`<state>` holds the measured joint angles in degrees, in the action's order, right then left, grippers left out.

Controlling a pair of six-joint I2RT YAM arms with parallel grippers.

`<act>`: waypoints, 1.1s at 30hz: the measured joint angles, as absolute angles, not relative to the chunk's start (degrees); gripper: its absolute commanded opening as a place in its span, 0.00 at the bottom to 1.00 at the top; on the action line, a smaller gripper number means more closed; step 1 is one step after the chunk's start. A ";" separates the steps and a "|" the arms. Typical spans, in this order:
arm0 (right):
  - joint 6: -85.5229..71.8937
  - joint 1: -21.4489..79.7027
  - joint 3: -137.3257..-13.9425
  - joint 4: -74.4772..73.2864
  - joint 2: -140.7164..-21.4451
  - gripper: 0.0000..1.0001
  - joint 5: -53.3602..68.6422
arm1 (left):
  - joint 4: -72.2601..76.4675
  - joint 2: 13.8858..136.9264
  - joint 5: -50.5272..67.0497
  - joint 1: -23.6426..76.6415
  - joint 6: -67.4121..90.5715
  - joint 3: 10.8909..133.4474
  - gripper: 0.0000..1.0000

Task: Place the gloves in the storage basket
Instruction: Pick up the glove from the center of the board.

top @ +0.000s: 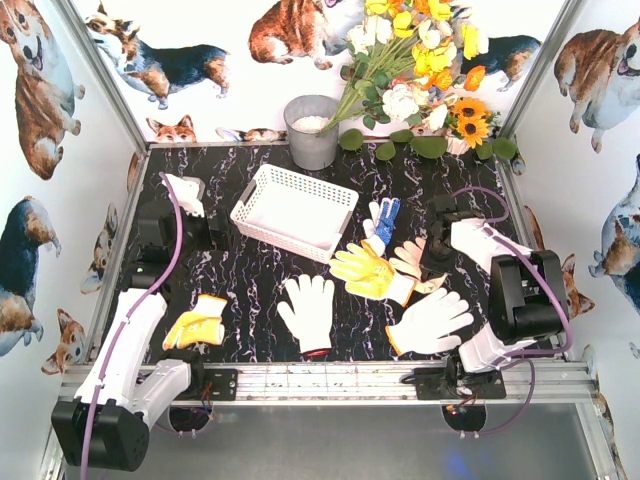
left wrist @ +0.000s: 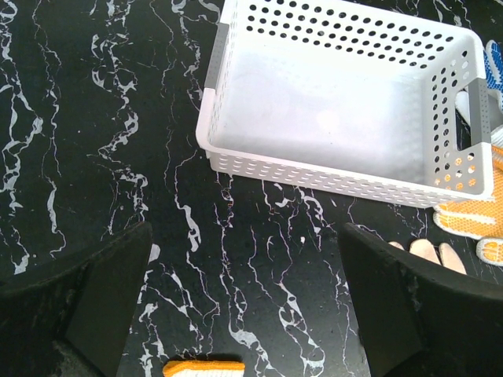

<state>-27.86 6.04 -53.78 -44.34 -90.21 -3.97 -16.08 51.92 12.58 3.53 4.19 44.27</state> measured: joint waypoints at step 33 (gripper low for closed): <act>-45.30 15.84 -57.45 -38.61 -54.57 0.00 9.96 | 9.82 74.76 -1.72 53.76 20.93 54.85 0.94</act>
